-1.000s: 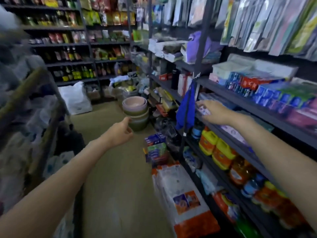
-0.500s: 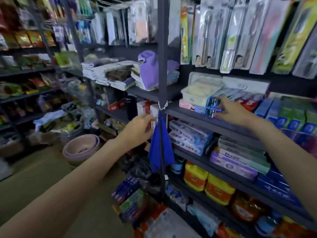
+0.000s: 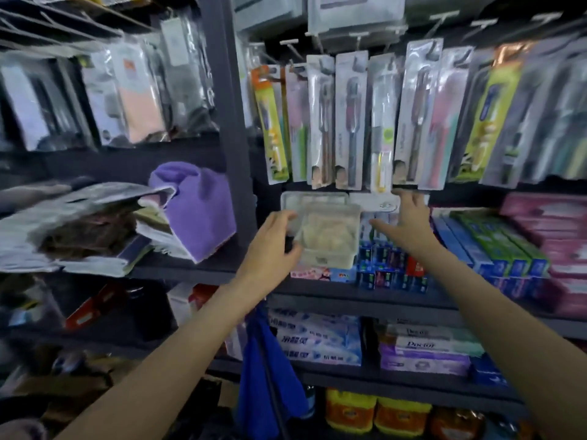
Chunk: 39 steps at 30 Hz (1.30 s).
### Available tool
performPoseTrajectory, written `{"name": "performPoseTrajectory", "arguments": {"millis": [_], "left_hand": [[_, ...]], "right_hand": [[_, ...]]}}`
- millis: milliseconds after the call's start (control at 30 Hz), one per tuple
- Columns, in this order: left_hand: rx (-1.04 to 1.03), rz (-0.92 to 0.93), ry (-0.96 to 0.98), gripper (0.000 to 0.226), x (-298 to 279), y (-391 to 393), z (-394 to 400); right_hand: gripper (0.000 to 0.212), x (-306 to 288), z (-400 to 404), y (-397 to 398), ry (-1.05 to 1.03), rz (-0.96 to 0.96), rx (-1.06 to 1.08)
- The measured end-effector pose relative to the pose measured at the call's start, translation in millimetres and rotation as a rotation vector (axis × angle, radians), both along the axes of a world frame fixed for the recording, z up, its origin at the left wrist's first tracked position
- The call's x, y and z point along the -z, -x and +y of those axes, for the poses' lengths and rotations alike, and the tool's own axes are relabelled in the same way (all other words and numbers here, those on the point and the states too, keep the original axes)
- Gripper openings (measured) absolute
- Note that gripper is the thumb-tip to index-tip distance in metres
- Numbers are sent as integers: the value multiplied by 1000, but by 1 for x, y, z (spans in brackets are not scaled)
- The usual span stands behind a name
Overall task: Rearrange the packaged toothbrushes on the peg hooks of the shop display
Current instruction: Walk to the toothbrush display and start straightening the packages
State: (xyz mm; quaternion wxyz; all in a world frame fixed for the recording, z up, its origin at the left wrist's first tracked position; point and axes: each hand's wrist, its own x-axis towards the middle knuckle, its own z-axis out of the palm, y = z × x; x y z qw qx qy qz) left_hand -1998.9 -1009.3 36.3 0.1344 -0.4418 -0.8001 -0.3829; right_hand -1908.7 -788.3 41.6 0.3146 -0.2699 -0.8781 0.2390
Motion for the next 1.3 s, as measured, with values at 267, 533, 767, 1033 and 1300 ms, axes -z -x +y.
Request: {"name": "performPoseTrajectory", "arguments": {"millis": [267, 533, 767, 1033, 1300], "left_hand": [[235, -94, -42, 48, -8, 41, 43], [288, -286, -144, 42, -21, 35, 80], [249, -508, -319, 37, -54, 4, 123], [181, -630, -424, 43, -57, -50, 156], [287, -802, -551, 29, -53, -75, 160]], "right_hand": [[57, -46, 11, 50, 215, 251, 205], [58, -47, 13, 36, 238, 279, 88], [41, -65, 47, -5, 108, 285, 16], [48, -86, 82, -38, -283, 280, -76], [47, -49, 70, -66, -253, 94, -382]]}}
